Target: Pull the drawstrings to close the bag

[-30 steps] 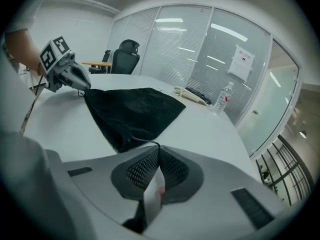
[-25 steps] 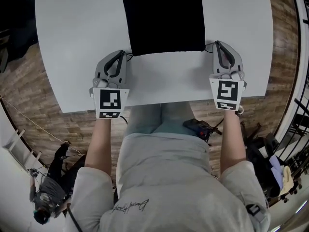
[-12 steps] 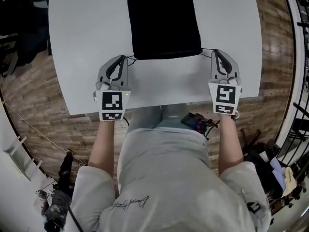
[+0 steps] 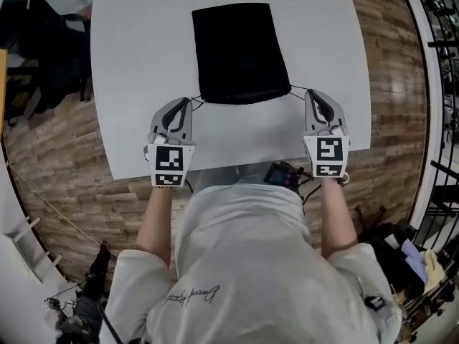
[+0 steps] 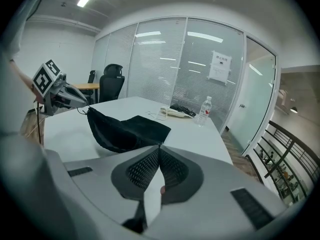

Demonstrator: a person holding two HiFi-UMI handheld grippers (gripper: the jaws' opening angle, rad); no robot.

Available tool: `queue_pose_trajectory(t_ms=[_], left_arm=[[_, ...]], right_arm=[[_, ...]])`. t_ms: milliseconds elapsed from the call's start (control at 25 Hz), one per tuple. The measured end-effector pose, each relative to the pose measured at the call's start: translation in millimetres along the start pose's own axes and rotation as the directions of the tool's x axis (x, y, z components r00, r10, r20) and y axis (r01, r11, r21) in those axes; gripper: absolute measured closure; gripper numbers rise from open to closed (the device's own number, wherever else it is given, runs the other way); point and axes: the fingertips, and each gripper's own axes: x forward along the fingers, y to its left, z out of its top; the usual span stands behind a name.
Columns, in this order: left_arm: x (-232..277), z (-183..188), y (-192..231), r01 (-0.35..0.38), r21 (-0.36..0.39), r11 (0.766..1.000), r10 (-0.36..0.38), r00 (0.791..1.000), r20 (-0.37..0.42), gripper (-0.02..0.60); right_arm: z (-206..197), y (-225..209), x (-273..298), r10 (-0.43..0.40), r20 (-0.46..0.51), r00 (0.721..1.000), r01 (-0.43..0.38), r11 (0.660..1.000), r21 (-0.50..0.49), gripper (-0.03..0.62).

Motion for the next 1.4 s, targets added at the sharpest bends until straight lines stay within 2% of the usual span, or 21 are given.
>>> queue_pose_trajectory(t_ms=[240,400,600,800,1160,1400], left_arm=[[-5,14,1,0.009,0.002,1.0,-0.009,1.0,0.024,0.568],[-7,17,1,0.012,0.013,1.0,-0.012,1.0,0.024,0.568],[-9,17,5,0.01,0.023,1.0,-0.01,1.0,0.027,0.568],[-14,32,5,0.0,0.034,0.999,-0.002,0.998,0.057,0.568],[-34,72,23,-0.085,0.049,0.995,0.077,0.987,0.143,0.568],[-44,83,29,-0.113,0.073,0.991,0.1,0.982,0.161,0.568]], right_arm=[[8,-1,0,0.0,-0.001,1.0,0.0,1.0,0.01,0.568],[-6,1,9,0.007,-0.043,0.999,-0.006,1.0,0.014,0.568],[-8,2,7,-0.007,-0.046,0.999,0.007,1.0,0.007,0.568],[14,-5,-3,-0.033,0.009,0.999,0.033,0.999,-0.007,0.568],[65,-23,-24,-0.103,0.123,0.987,0.106,0.994,-0.02,0.568],[72,-34,-31,-0.133,0.142,0.981,0.139,0.99,-0.027,0.568]])
